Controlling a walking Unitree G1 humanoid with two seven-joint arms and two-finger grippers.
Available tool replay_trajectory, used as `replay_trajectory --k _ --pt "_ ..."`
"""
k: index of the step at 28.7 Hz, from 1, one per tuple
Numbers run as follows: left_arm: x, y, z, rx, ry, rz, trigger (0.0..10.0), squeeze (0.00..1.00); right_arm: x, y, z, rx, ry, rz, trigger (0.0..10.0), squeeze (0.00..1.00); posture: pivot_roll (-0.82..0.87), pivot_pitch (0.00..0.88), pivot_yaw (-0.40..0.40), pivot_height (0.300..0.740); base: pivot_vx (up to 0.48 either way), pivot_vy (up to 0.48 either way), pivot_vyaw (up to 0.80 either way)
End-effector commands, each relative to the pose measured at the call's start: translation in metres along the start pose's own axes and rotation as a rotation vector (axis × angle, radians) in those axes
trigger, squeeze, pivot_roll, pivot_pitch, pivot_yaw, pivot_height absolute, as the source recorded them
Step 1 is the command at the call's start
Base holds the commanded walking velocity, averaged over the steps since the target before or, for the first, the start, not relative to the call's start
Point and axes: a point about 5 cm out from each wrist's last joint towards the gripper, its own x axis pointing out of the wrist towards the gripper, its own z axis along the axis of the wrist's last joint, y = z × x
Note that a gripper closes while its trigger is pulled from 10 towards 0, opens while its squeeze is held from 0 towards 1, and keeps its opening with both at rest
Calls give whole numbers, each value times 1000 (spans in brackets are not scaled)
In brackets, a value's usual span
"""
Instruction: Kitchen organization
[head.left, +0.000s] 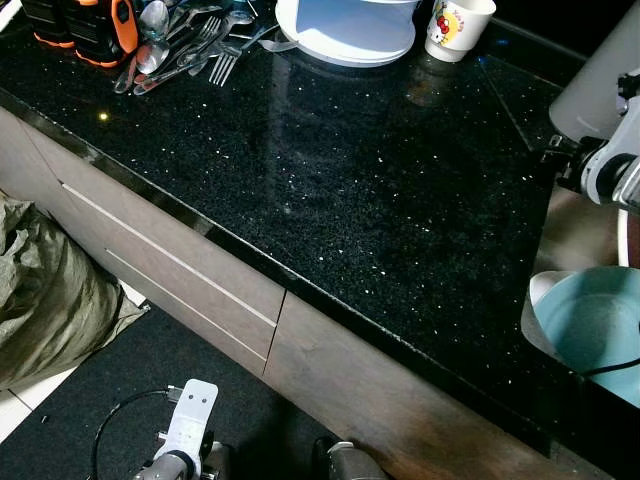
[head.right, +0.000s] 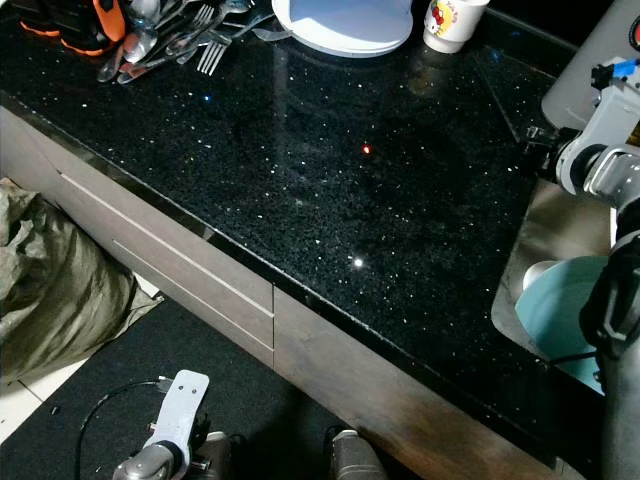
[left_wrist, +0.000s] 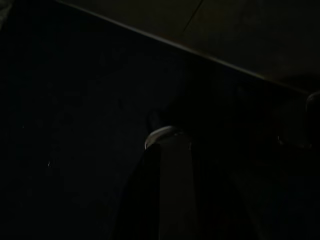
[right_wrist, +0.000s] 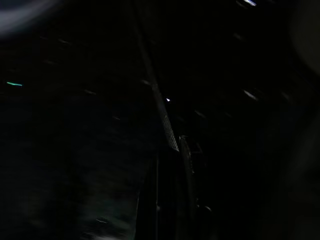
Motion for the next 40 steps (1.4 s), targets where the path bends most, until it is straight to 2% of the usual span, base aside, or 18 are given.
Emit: replay_trajectory --k 1,3,5,8,11,16,19,22,25,26,28,32,40 --pt "-4 -4 -15 -14 55 -10 10000 0 -5 -4 2 -2 -31 25 0 0 60 259 -105 740 0 0 0" --pt "-4 -4 -15 -15 54 -9 10000 0 -8 -1 4 12 -77 144 0 0 62 254 -102 740 0 0 0" --pt "-4 -4 -15 -15 53 -8 10000 0 -12 -3 2 36 -94 201 0 0 63 252 -101 740 0 0 0" --pt "-4 -4 -15 -15 53 -9 10000 0 -15 -5 1 49 -99 218 0 0 65 248 -99 740 0 0 0" --pt "-3 -5 -14 -15 51 -9 10000 0 -25 -16 -6 94 -119 234 0 0 63 239 -98 740 0 0 0" --pt "-3 -5 -14 -15 50 -9 10000 0 -29 -21 -11 118 -126 243 0 0 57 232 -96 740 0 0 0" --pt "-3 -4 -12 -10 48 -18 10000 0 -37 -29 -38 226 -142 345 0 0 52 219 -74 740 0 0 0" --pt "-2 -3 -11 -7 48 -20 10000 0 -38 -29 -46 260 -167 388 0 0 53 217 -70 740 0 0 0" --pt "-2 -3 -11 -4 47 -21 10000 0 -38 -26 -50 270 -159 425 0 0 53 216 -68 740 0 0 0" --pt "-2 -1 -10 0 47 -18 10000 0 -36 -18 -56 295 -176 506 0 0 51 205 -55 740 0 0 -744" --pt "-2 0 -9 1 47 -18 10000 0 -36 -15 -57 304 -186 534 0 0 51 205 -55 740 0 0 -744" --pt "-2 3 -8 9 47 -21 10000 0 -36 5 -59 302 -219 633 0 0 49 195 -43 740 0 0 -763" --pt "-1 5 -6 17 46 -26 10000 0 -41 31 -47 264 -269 735 0 0 50 181 -36 740 0 0 -770"
